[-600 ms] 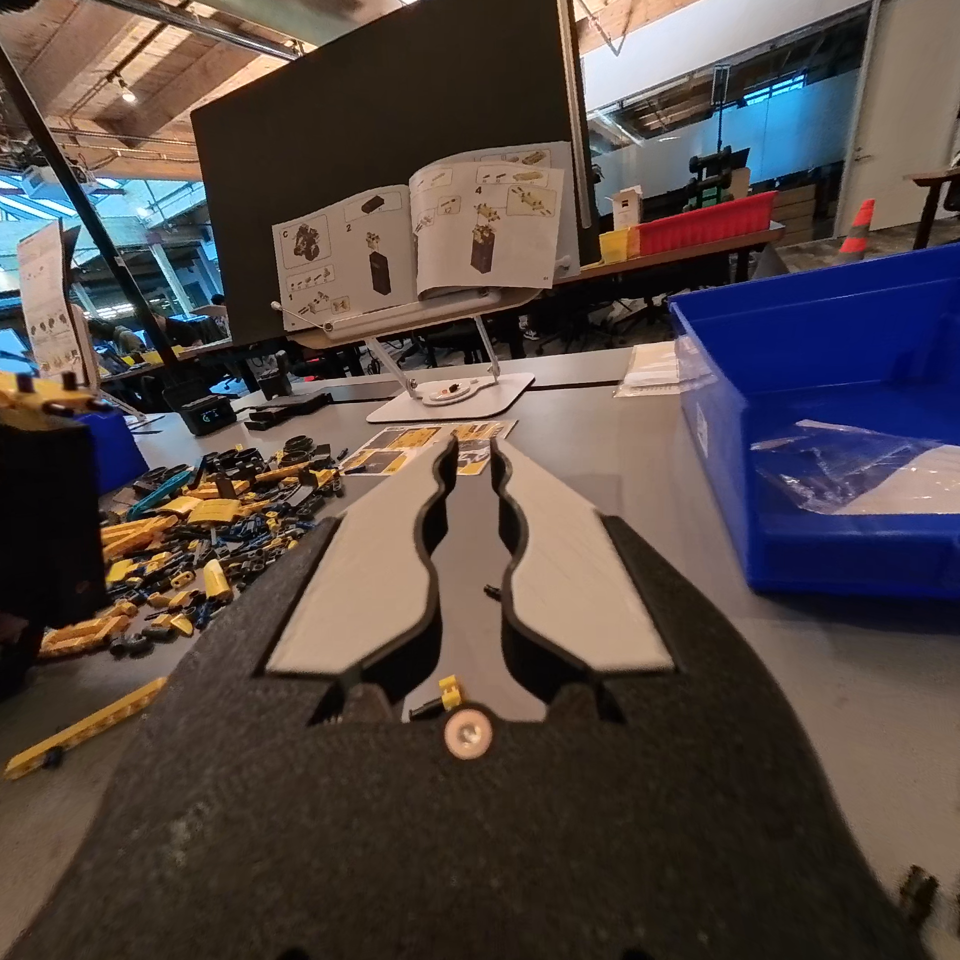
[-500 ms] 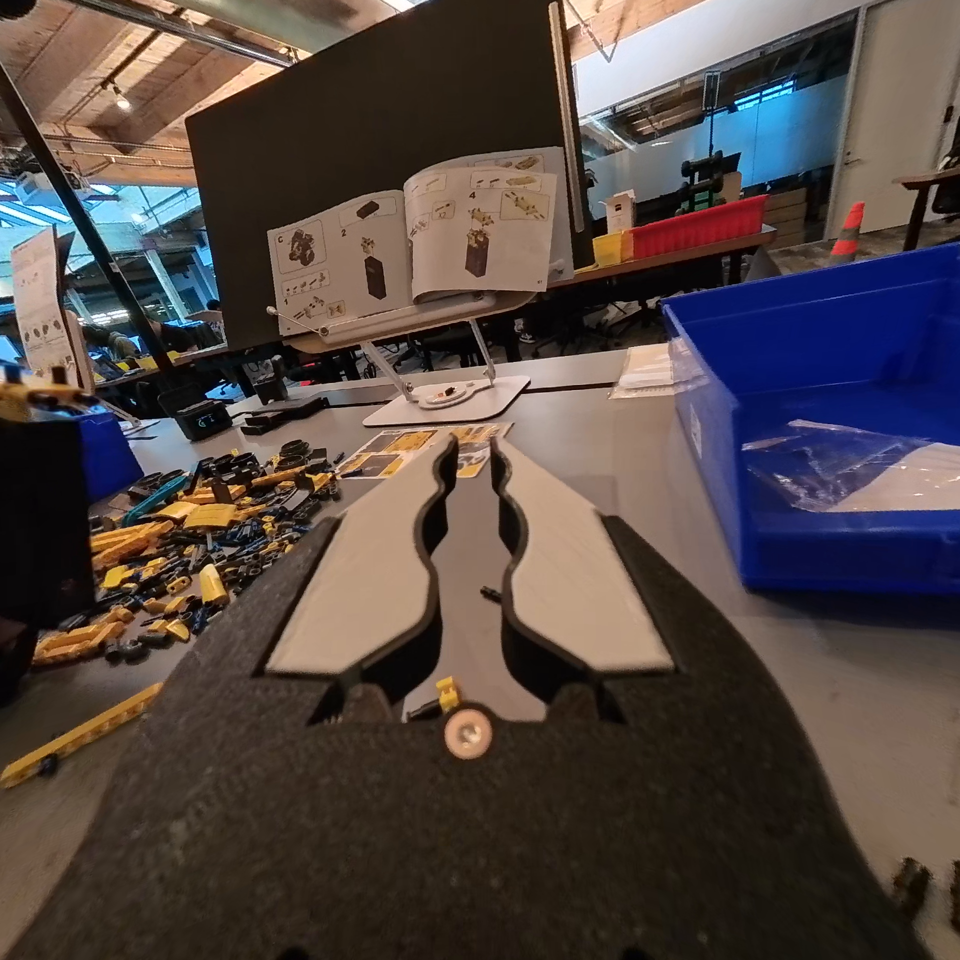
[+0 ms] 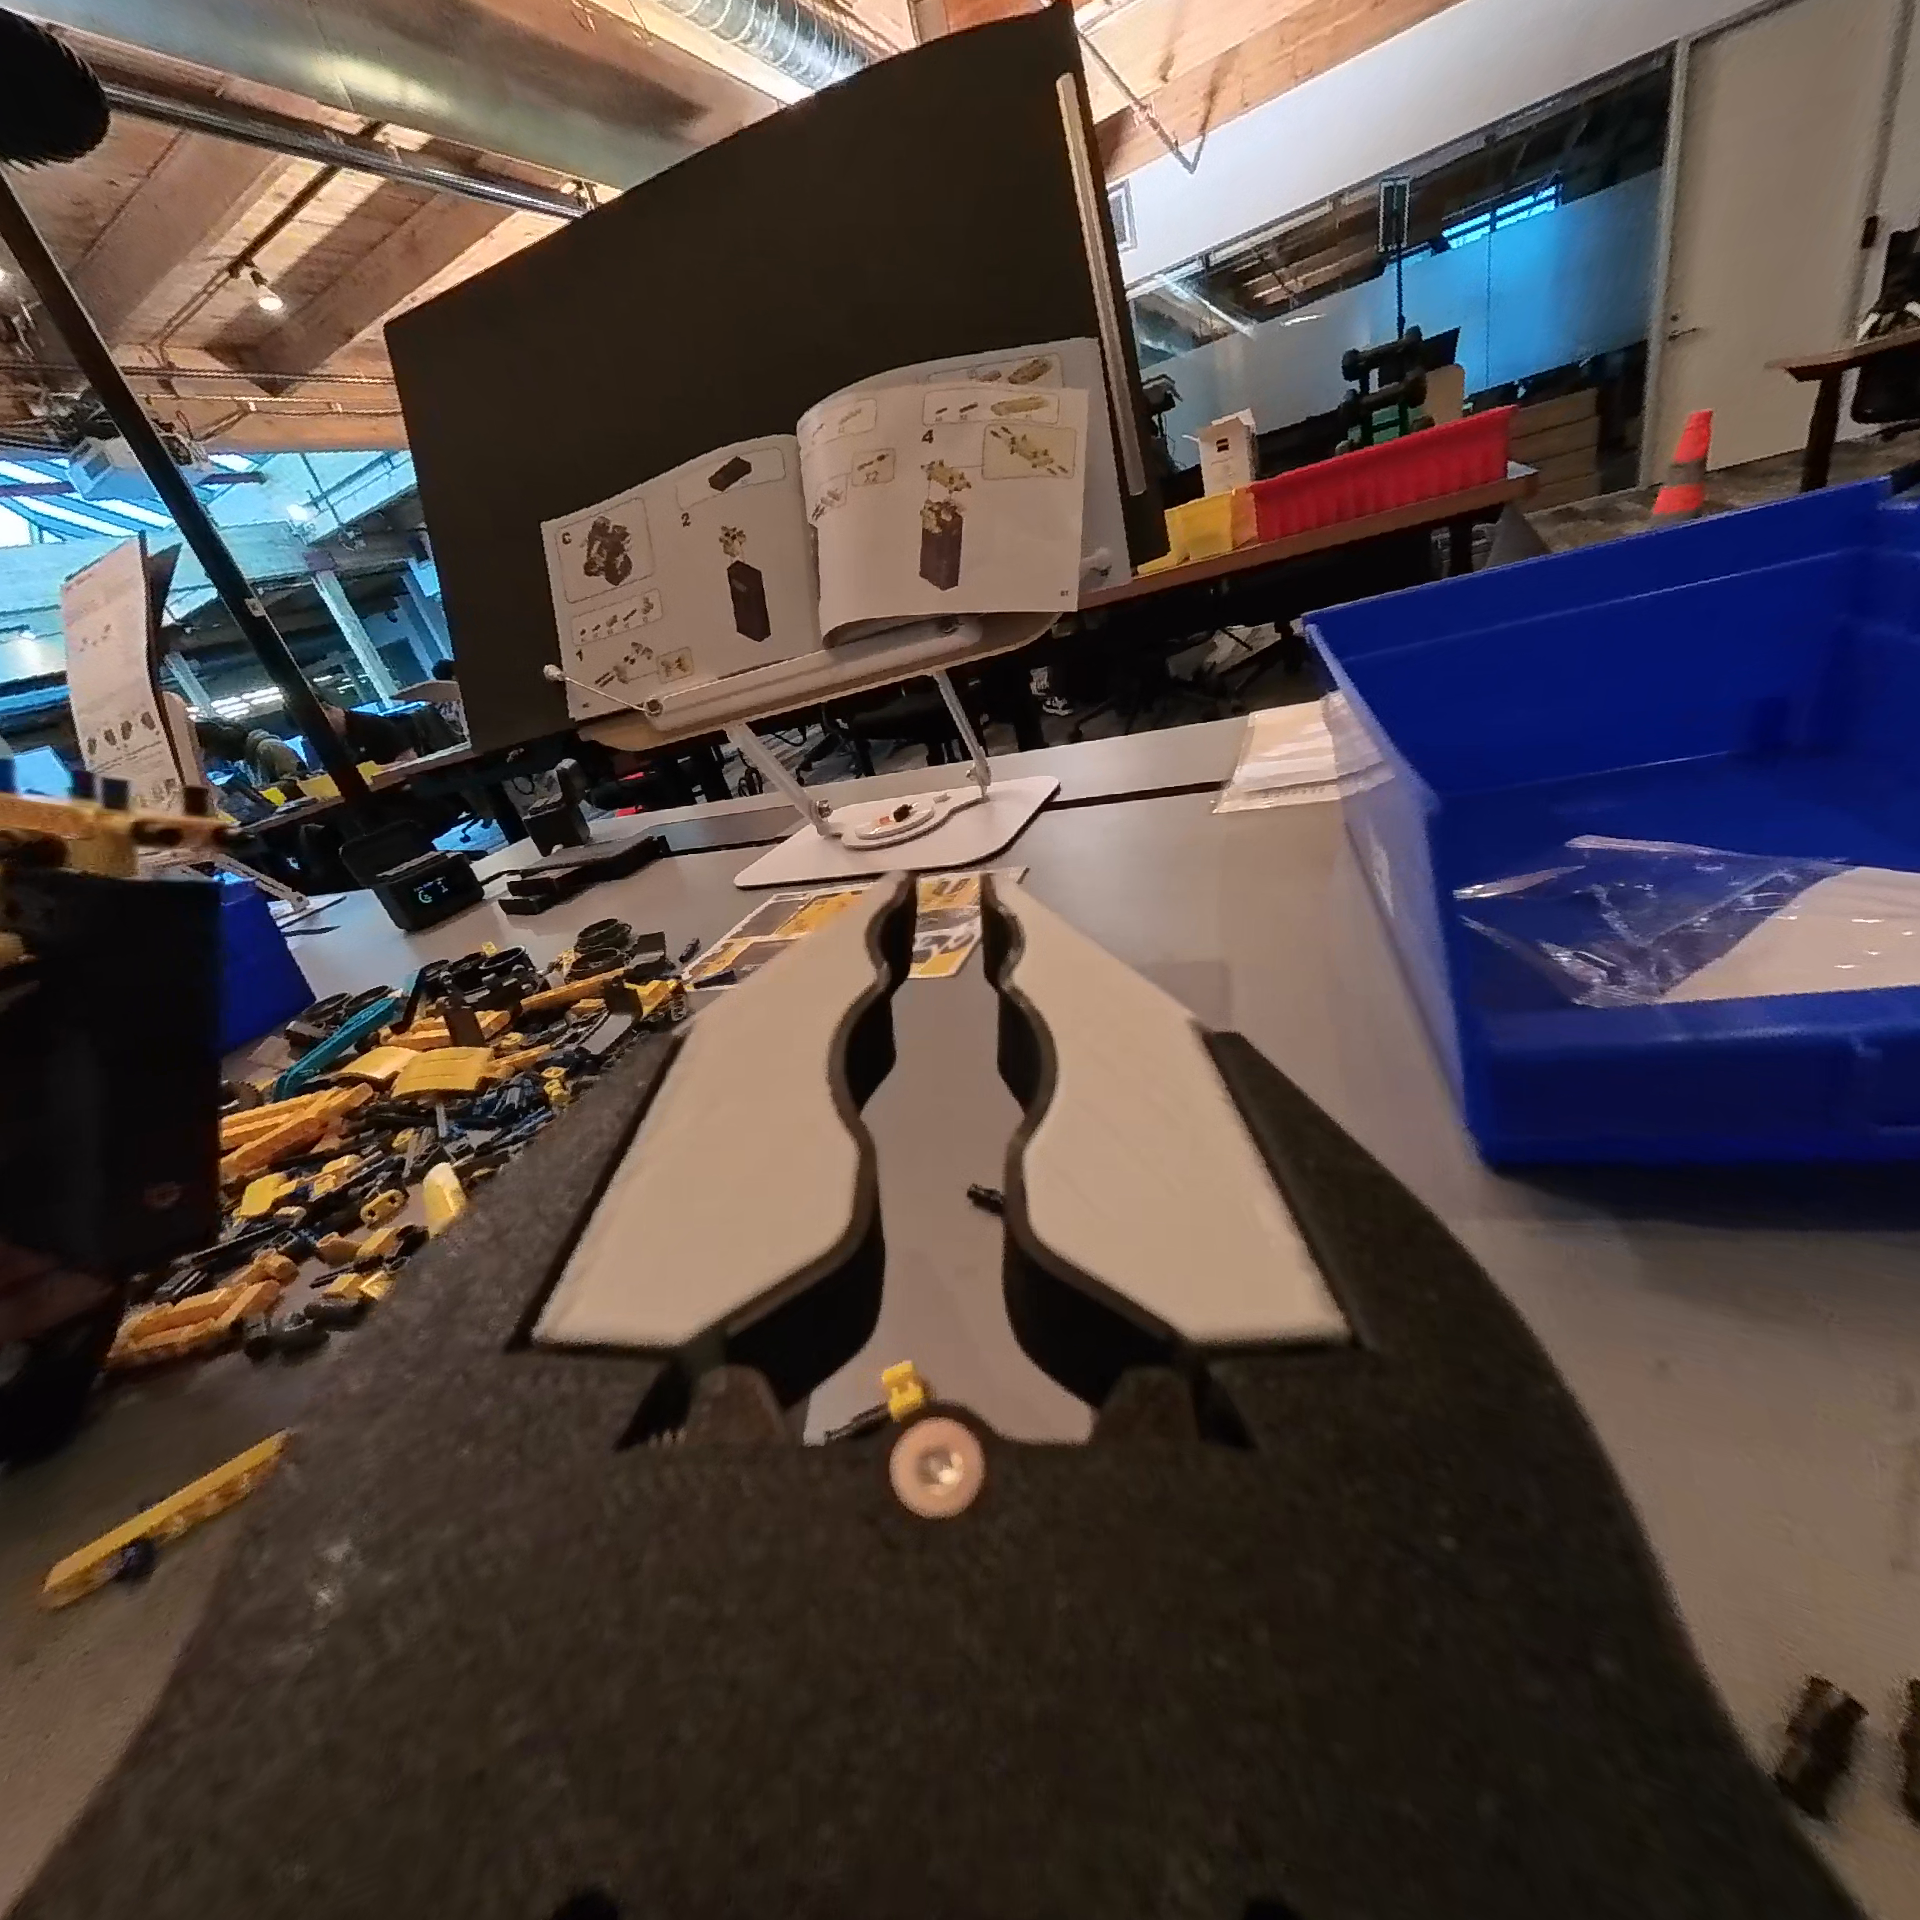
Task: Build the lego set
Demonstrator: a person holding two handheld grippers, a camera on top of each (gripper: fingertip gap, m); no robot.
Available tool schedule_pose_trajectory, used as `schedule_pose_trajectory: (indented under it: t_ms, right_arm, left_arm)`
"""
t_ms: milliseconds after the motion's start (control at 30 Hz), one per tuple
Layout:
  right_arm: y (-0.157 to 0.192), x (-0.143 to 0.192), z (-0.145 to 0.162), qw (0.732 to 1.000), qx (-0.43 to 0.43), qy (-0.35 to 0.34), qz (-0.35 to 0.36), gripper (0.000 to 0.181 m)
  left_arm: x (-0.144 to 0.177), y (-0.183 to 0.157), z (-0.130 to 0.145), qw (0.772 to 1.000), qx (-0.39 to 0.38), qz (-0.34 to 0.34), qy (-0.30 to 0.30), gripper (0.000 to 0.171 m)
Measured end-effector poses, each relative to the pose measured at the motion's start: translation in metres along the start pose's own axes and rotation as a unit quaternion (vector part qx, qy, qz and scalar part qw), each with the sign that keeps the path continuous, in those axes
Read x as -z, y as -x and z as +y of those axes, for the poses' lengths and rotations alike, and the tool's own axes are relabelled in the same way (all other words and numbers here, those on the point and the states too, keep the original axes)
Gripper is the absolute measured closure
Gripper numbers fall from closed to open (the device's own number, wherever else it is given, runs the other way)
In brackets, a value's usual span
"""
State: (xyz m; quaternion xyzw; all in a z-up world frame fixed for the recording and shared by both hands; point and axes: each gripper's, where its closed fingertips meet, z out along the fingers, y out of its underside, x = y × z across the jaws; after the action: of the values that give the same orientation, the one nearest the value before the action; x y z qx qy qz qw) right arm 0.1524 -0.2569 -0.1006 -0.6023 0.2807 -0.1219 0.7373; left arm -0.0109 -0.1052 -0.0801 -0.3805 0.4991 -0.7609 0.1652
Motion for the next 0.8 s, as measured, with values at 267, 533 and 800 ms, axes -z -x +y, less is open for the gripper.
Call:
schedule_pose_trajectory:
  t_ms: [267,533,800]
  right_arm:
    - [0.005,0.000,0.001,1.000,-0.006,0.002,-0.016,0.169]
    - [0.009,-0.006,0.005,1.000,0.013,0.016,-0.016,0.169]
    - [0.009,-0.005,0.003,1.000,0.018,0.011,-0.015,0.170]
  left_arm:
    - [0.007,0.005,-0.007,0.998,0.056,0.015,-0.031,0.146]
    - [0.017,0.009,-0.015,0.995,0.072,0.013,-0.060,0.146]
    - [0.036,0.004,-0.028,0.990,0.077,0.020,-0.118,0.146]
